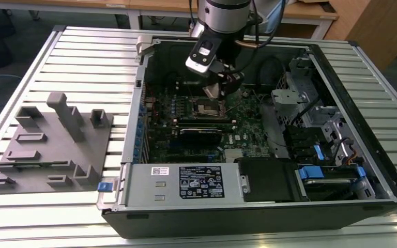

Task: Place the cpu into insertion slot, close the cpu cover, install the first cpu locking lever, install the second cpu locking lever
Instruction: 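Place the cpu into insertion slot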

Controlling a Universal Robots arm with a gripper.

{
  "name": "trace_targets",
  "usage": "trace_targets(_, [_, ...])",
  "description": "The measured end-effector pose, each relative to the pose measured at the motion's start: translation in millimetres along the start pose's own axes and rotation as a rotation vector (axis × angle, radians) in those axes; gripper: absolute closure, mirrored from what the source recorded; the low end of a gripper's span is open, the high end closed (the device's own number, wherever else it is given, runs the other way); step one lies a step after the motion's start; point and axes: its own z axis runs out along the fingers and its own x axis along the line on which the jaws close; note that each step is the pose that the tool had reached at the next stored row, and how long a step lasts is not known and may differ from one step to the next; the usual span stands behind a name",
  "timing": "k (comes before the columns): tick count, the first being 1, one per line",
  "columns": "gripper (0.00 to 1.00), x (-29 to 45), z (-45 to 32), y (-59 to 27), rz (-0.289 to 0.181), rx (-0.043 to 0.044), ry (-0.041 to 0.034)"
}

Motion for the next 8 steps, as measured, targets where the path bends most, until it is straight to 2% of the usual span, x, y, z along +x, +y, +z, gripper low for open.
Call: trace_targets(8, [0.46, 0.0, 0.2, 0.0, 0.145, 0.0002, -0.0112])
